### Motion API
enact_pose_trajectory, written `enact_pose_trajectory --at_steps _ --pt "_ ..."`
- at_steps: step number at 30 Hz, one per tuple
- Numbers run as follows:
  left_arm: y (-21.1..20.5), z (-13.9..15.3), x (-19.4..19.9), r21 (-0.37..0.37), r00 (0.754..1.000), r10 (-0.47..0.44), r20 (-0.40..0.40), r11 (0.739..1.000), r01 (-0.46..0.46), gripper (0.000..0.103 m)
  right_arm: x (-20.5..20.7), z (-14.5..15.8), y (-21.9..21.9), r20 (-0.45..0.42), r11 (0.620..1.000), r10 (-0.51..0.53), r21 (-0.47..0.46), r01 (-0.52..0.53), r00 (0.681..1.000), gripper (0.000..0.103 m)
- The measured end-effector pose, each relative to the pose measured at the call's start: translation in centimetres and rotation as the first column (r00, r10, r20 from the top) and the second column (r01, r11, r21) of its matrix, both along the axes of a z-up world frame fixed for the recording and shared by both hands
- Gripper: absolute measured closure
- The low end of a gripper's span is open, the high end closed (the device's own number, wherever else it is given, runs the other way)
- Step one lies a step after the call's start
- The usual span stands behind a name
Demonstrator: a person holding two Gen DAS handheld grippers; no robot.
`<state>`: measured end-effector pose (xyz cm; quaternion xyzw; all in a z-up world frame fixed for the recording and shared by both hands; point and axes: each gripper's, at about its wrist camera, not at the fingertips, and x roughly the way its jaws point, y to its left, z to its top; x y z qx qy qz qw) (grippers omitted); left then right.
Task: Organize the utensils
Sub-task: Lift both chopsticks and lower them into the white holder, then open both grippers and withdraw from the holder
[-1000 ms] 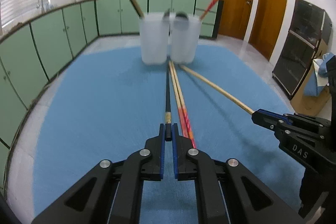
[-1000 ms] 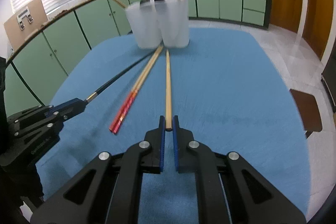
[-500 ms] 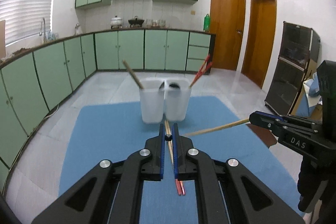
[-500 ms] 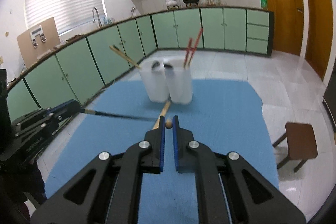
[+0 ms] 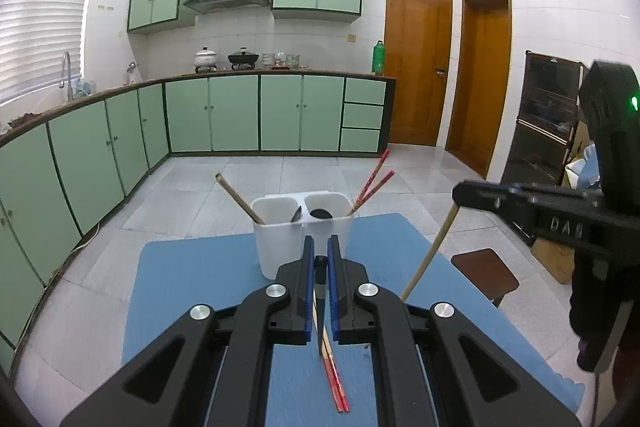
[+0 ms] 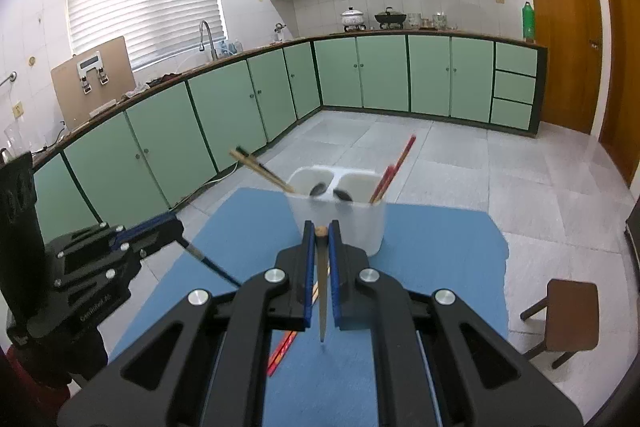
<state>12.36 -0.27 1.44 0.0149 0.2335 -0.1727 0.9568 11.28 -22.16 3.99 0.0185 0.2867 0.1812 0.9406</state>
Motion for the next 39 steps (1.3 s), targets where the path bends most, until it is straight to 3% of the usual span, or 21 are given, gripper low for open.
enact_pose_trajectory --at_steps 9,17,26,33,39 --pt "-0.3 2.7 1.2 -0.002 0.998 -0.014 0.063 1.000 0.014 0.097 1.8 5.3 -0.6 0.089 1.000 0.003 0.015 -0.004 0.996 0.097" --pt "-1.4 8.1 4.0 -0.017 0.983 -0.008 0.186 1.000 0.011 0.097 5.5 10.4 -1.0 0.188 0.999 -0.034 0.009 0.033 0.981 0.097" --pt "-3.0 12.8 10.8 0.019 0.954 0.035 0.297 0.999 -0.043 0.097 11.7 11.0 -1.2 0.203 0.996 -0.090 -0.010 0.094 0.975 0.097" --pt "-3.9 10.1 15.2 0.006 0.953 0.076 0.294 0.997 -0.081 0.097 15.5 7.7 -0.5 0.158 0.993 -0.113 -0.024 0.119 0.981 0.097" --pt "-4.1 5.8 17.1 -0.016 0.976 0.087 0.201 0.996 -0.085 0.097 17.2 4.2 0.8 0.094 0.992 -0.112 -0.047 0.116 0.989 0.097"
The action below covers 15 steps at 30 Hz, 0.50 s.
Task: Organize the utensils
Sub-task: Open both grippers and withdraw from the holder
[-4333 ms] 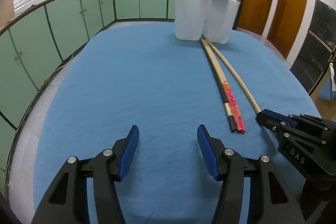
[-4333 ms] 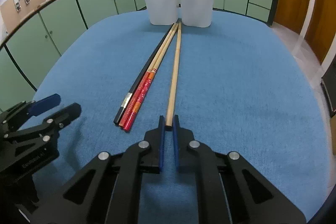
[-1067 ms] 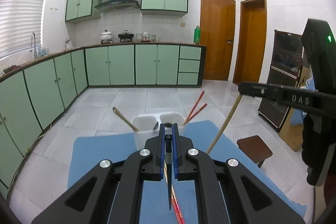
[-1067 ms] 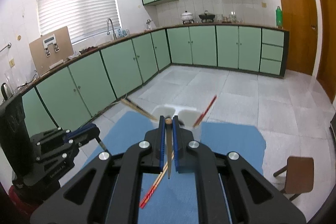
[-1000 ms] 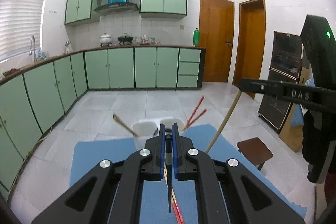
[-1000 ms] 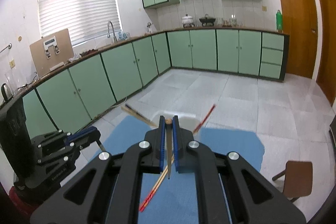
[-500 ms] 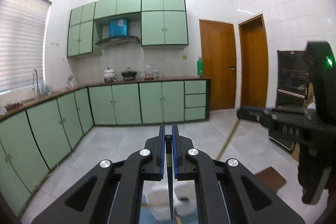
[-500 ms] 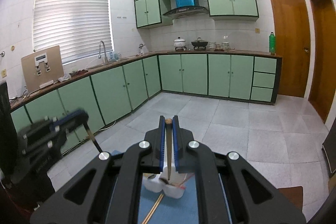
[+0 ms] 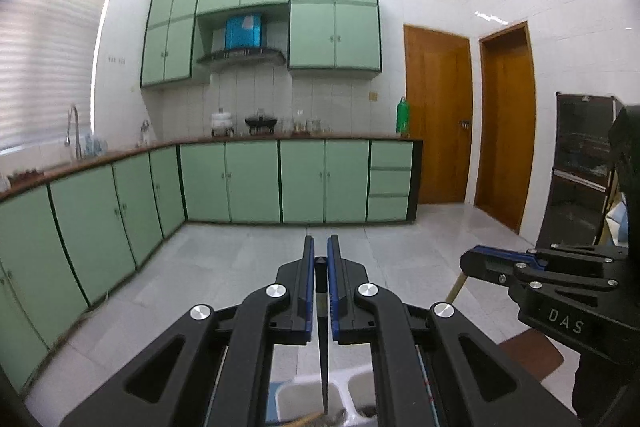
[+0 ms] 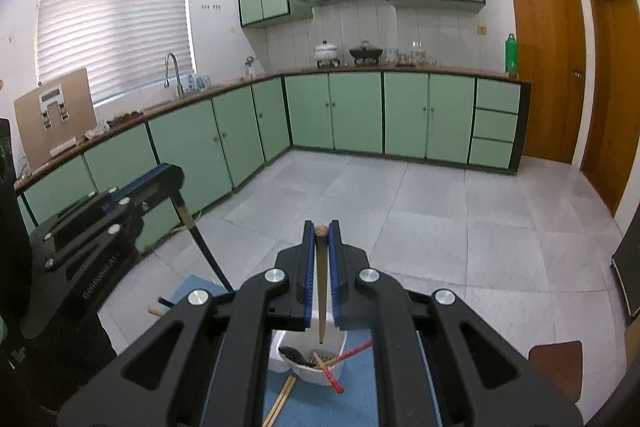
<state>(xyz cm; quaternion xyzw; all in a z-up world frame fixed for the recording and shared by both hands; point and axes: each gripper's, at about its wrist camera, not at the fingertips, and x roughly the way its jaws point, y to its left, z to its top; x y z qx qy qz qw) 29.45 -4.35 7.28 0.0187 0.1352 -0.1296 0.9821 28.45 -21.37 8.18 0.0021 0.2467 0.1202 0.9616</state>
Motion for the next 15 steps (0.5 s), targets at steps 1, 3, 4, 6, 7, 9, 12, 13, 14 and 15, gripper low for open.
enact_pose_trajectory --at_steps 1,3,4,6,7,9,12,13,14,15 --pt "0.0 -0.5 0.5 0.005 1.000 0.002 -0.018 1.000 -0.001 0.097 0.2 -0.6 0.3 -0.011 1.000 0.002 -0.009 -0.002 1.000 0.097" --pt "0.0 -1.7 1.1 0.003 0.998 -0.003 -0.055 1.000 0.003 0.097 0.5 -1.5 1.0 -0.034 1.000 0.007 -0.023 -0.008 0.999 0.097" --pt "0.1 -2.1 1.2 0.002 0.997 -0.003 -0.072 1.000 0.004 0.097 0.6 -2.0 1.2 -0.049 1.000 0.008 -0.029 -0.010 0.999 0.096" --pt "0.3 -3.0 1.4 -0.007 0.994 -0.007 -0.108 1.000 0.006 0.097 0.6 -2.5 1.3 -0.059 0.999 0.008 -0.033 -0.010 0.998 0.093" --pt "0.6 -3.4 1.3 -0.013 0.992 -0.004 -0.123 1.000 0.002 0.097 0.5 -2.6 1.2 -0.062 0.999 0.010 -0.029 -0.012 0.998 0.091" --pt "0.9 -3.5 1.2 -0.021 0.991 -0.008 -0.137 1.000 0.005 0.096 -0.3 -2.6 0.9 -0.049 1.000 0.001 -0.020 -0.002 0.999 0.080" --pt "1.6 -3.1 0.2 -0.024 0.991 -0.007 -0.134 1.000 0.004 0.084 -1.6 -2.2 -0.2 -0.028 1.000 -0.028 -0.010 0.028 0.999 0.071" --pt "1.9 -2.9 -0.3 -0.028 0.991 -0.005 -0.132 1.000 0.001 0.081 -2.1 -2.0 -0.6 -0.020 0.999 -0.034 -0.003 0.034 0.999 0.070" --pt "2.3 -2.6 -1.1 -0.034 0.992 -0.001 -0.128 0.999 -0.004 0.079 -2.8 -1.9 -1.0 -0.011 0.999 -0.040 0.002 0.040 0.999 0.069" --pt "2.6 -2.5 -1.5 -0.037 0.992 -0.001 -0.127 0.999 -0.004 0.077 -3.5 -1.8 -1.5 -0.002 0.999 -0.048 0.001 0.048 0.999 0.065"
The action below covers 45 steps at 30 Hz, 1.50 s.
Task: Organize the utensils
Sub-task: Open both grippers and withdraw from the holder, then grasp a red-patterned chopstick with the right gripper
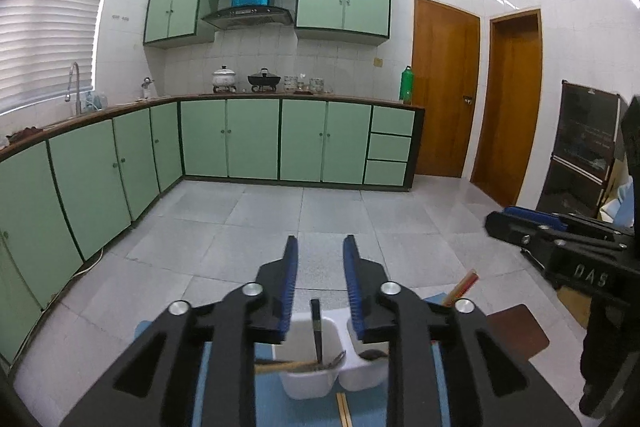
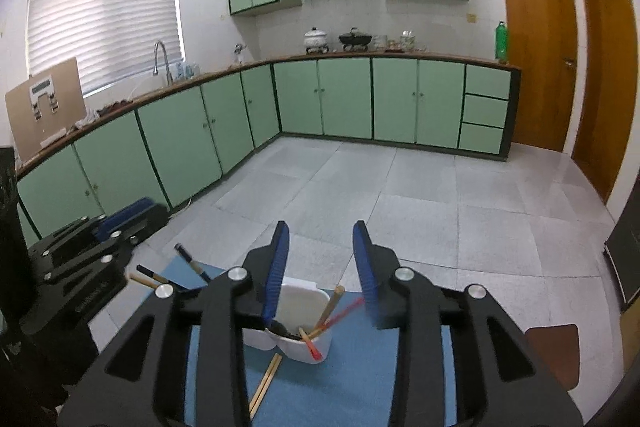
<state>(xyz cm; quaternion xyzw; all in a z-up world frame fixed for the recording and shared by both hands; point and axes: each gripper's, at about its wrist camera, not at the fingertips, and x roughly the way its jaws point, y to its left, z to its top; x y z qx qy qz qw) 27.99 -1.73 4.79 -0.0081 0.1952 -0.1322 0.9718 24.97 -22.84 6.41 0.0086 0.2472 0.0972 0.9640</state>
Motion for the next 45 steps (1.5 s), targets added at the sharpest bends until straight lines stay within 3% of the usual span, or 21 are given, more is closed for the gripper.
enact_pose_trajectory --at_steps 2,6,14,19,28,38,45 --pt "0.7 0.3 -1.6 -0.005 1.000 -0.002 0.001 1.000 0.002 0.072 -1.9 0.1 -0.6 0.026 1.000 -0.013 -0.010 0.013 1.000 0.058" --pt "1.4 -0.1 -5.2 0.006 1.000 0.002 0.025 1.000 -0.002 0.052 -5.8 -0.7 -1.6 0.054 1.000 -0.008 -0.013 0.009 0.998 0.043" --pt "2.2 -5.8 -12.4 0.052 0.999 0.019 -0.032 0.998 -0.018 0.045 -13.2 -6.6 -2.4 0.017 1.000 -0.024 0.020 0.024 1.000 0.021" --pt "2.5 -10.4 -15.2 0.095 0.993 0.036 -0.110 0.995 -0.026 0.045 -15.7 -11.4 -2.2 -0.069 0.997 -0.050 0.051 0.054 0.996 0.019" --pt "3.5 -18.0 -16.5 0.144 0.957 0.084 -0.278 0.989 -0.045 0.045 -17.2 -18.8 0.5 -0.239 0.996 -0.047 0.064 0.064 0.970 0.019" --pt "5.3 -21.1 -16.8 0.143 0.923 0.131 -0.362 0.986 -0.084 0.045 -17.3 -22.8 6.0 -0.339 0.999 0.017 -0.025 -0.028 0.941 0.020" --pt "5.5 -21.4 -16.9 0.131 0.919 0.139 -0.369 0.987 -0.097 0.044 -17.2 -24.0 8.4 -0.365 0.992 0.027 -0.102 -0.069 0.931 0.024"
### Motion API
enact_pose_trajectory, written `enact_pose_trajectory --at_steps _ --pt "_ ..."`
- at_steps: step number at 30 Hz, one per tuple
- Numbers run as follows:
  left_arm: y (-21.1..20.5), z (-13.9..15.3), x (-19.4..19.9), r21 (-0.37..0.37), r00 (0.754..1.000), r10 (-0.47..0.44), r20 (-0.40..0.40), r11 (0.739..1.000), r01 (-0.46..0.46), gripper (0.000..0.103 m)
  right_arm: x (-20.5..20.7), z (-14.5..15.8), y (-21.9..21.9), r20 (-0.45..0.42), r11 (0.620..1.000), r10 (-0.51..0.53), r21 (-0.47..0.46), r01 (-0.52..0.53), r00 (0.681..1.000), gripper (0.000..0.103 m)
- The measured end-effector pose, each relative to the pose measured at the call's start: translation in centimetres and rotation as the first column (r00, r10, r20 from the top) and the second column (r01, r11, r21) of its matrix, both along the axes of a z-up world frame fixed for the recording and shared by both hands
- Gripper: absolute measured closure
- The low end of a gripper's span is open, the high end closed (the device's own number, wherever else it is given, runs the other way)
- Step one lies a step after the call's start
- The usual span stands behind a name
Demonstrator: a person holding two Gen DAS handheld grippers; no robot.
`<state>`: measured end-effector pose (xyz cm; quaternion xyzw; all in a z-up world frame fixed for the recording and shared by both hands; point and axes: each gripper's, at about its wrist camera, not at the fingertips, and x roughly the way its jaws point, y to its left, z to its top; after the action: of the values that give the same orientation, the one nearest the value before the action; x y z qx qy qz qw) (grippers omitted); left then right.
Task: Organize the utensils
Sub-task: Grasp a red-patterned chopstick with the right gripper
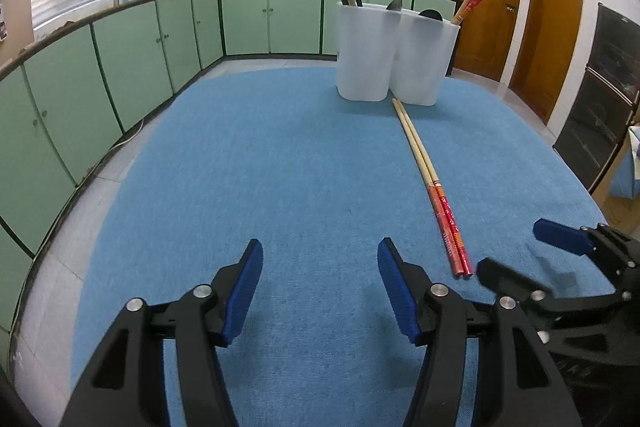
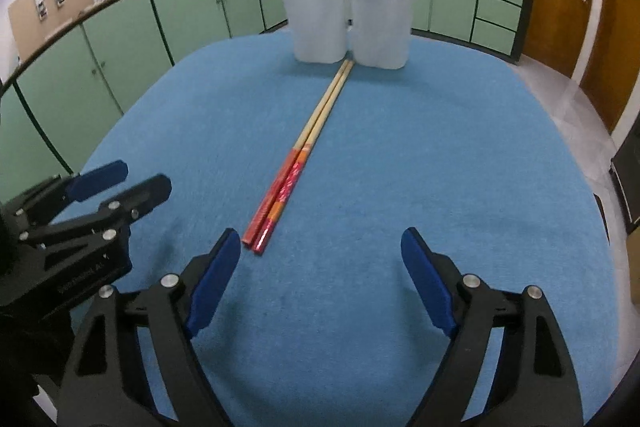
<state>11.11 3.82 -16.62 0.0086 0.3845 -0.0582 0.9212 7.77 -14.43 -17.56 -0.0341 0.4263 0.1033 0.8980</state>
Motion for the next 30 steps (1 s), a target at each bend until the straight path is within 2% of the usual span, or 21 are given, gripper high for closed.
enact_pose_trajectory --at_steps 4,11,17,19,25,27,30 --pt "0.0 -0.1 0.0 -0.001 1.000 0.003 -0.003 1.000 -0.003 0.044 0.4 -0.7 0.4 -0.031 1.000 0.004 -0.019 -0.005 1.000 0.026" --pt "0.1 -0.2 0.1 -0.001 1.000 0.008 -0.008 1.000 -0.008 0.044 0.8 -0.6 -1.5 -0.030 0.997 -0.062 -0.043 0.061 0.998 0.029" --pt "-0.1 -0.3 0.0 0.006 1.000 0.008 -0.004 1.000 -0.008 0.044 0.1 -0.2 -2.1 -0.019 0.999 -0.040 0.016 0.041 0.999 0.031" --pt "-0.1 -0.2 0.0 0.007 1.000 0.009 -0.003 1.000 -0.009 0.043 0.1 -0.4 -1.6 -0.020 0.999 -0.025 0.022 0.025 0.999 0.036" --pt "0.0 -0.3 0.0 0.006 1.000 0.015 -0.004 1.000 -0.015 0.043 0.7 -0.8 -1.1 -0.029 0.999 -0.031 0.014 0.031 0.999 0.061" --pt "-0.1 -0.4 0.0 0.010 1.000 0.015 -0.006 1.000 -0.015 0.043 0.8 -0.7 -1.0 -0.028 0.999 -0.031 0.016 0.031 0.999 0.077" --pt "-0.4 -0.4 0.0 0.021 1.000 0.008 -0.006 1.000 -0.007 0.043 0.7 -0.7 -0.9 -0.027 1.000 -0.017 0.017 0.017 1.000 0.094"
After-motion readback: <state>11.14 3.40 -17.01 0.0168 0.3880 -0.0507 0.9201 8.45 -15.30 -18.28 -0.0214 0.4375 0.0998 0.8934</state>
